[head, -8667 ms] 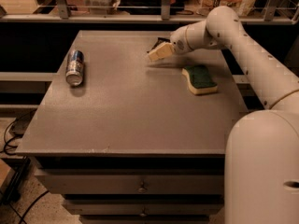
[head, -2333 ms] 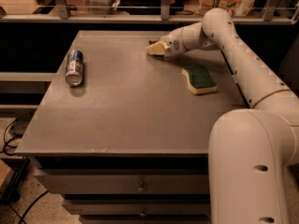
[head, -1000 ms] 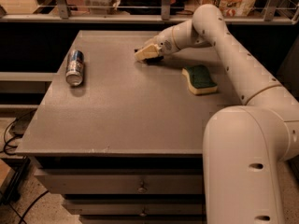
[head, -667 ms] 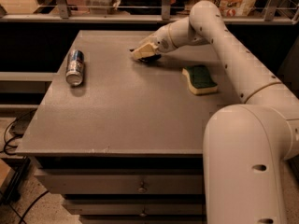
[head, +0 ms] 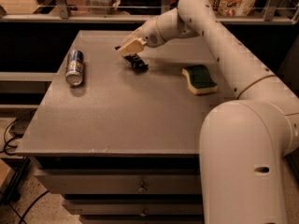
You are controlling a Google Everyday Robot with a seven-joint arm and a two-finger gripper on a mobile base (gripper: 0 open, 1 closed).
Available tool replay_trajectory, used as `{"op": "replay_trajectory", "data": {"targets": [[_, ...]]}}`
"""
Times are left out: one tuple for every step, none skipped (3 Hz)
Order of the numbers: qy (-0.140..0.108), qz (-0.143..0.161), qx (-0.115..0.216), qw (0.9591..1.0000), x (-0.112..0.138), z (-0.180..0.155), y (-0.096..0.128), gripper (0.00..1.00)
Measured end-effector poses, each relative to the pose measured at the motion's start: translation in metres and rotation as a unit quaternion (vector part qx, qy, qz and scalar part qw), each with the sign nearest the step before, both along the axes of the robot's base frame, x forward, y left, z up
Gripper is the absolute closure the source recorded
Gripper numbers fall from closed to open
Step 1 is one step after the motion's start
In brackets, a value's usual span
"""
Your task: Move rxbar chocolate near redbull can
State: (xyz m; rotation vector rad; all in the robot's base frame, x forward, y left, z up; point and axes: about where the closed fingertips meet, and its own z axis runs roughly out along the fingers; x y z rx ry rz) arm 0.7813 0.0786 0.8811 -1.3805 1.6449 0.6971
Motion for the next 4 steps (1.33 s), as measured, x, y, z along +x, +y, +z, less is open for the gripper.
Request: {"op": "replay_trajectory", "data": {"targets": [[-0.008,0.044,0.004,0.9990,-0.026,0.009,0.031,1.00],[-0.007,0.048,0.004,0.9988,-0.027,0.007,0.034,1.00],[-0.001,0.064,0.000,0.9979,-0.034,0.001,0.050,1.00],[0.013,0.113,0.007,0.9935,-0.055,-0.007,0.086,0.98]]}}
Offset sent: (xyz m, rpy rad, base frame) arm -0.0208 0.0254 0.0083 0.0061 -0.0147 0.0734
